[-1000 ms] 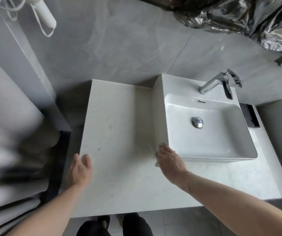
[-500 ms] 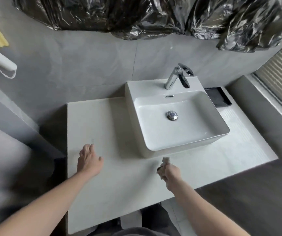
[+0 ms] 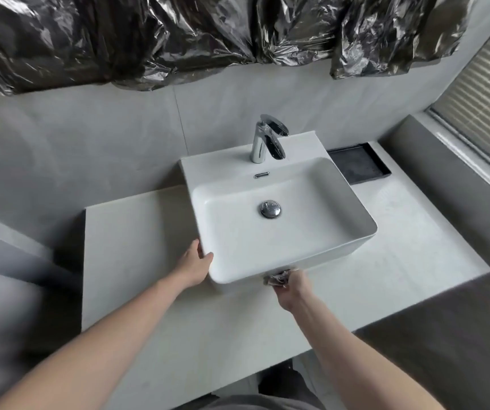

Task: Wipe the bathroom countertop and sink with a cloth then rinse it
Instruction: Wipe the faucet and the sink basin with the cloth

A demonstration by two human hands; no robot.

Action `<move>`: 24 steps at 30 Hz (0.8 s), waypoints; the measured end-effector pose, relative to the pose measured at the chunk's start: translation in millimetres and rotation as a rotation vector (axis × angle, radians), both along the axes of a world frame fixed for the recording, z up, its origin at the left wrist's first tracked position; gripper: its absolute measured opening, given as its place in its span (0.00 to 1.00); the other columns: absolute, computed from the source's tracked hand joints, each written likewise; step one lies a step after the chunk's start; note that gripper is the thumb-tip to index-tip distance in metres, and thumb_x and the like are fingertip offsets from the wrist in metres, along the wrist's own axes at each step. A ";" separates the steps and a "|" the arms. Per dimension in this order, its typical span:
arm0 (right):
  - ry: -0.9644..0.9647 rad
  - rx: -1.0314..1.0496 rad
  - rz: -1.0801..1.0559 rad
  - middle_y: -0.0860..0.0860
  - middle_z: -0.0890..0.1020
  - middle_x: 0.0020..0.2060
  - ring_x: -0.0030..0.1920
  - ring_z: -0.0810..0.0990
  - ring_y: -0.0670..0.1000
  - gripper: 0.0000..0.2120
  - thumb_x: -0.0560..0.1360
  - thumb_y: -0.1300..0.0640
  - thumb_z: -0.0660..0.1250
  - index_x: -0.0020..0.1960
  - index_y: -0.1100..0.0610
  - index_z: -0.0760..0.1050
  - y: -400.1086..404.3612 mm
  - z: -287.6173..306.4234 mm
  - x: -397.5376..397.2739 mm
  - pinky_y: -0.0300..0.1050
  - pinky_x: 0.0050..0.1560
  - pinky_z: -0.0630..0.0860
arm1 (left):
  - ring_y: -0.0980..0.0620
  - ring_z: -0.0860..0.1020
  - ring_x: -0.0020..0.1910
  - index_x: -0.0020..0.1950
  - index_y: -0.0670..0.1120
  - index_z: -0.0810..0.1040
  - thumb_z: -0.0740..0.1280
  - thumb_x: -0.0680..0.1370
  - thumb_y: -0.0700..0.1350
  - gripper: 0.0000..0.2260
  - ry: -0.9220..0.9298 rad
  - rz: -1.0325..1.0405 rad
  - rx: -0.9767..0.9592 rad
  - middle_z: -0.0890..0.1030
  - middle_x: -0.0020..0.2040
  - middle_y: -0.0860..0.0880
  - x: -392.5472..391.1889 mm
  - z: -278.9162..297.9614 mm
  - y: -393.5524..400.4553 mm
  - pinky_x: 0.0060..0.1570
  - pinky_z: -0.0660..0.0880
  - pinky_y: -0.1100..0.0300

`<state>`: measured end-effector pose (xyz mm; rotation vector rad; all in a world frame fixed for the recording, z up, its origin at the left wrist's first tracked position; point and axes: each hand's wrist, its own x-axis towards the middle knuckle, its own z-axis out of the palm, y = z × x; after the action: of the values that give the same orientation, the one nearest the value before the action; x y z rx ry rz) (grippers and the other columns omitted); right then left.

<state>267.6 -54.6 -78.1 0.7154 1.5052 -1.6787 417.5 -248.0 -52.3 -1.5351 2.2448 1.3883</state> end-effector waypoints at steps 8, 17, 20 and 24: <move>-0.102 -0.012 0.046 0.57 0.74 0.30 0.26 0.71 0.53 0.19 0.74 0.75 0.44 0.41 0.61 0.71 26.5 3.6 -59.0 0.38 0.22 0.70 | 0.42 0.77 0.60 0.71 0.47 0.72 0.63 0.77 0.42 0.21 -0.064 0.179 -0.096 0.79 0.63 0.45 -17.9 -5.8 14.8 0.59 0.75 0.51; -0.317 -0.228 0.081 0.59 0.79 0.41 0.36 0.76 0.57 0.14 0.68 0.63 0.59 0.49 0.56 0.79 3.3 13.7 -13.1 0.53 0.43 0.73 | 0.43 0.79 0.53 0.66 0.51 0.77 0.60 0.77 0.38 0.19 -0.128 0.208 -0.150 0.83 0.57 0.47 -32.0 5.3 29.1 0.49 0.74 0.56; -0.265 -0.263 0.038 0.61 0.79 0.38 0.36 0.76 0.60 0.11 0.62 0.61 0.59 0.40 0.58 0.78 23.2 22.3 -46.7 0.58 0.45 0.73 | 0.44 0.78 0.52 0.67 0.51 0.76 0.60 0.77 0.37 0.20 -0.128 0.206 -0.148 0.82 0.59 0.48 -34.4 8.2 30.3 0.49 0.72 0.58; -0.076 -0.204 -0.048 0.57 0.78 0.39 0.36 0.76 0.58 0.09 0.62 0.61 0.61 0.40 0.55 0.76 57.7 30.9 -106.7 0.49 0.41 0.70 | 0.45 0.78 0.52 0.66 0.52 0.77 0.61 0.77 0.38 0.19 -0.110 0.180 -0.113 0.83 0.58 0.49 -30.8 12.6 27.8 0.49 0.73 0.58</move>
<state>160.9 3.1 -47.2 0.7013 1.2513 -1.7900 386.7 -220.2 -39.6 -1.8421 2.2011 1.2021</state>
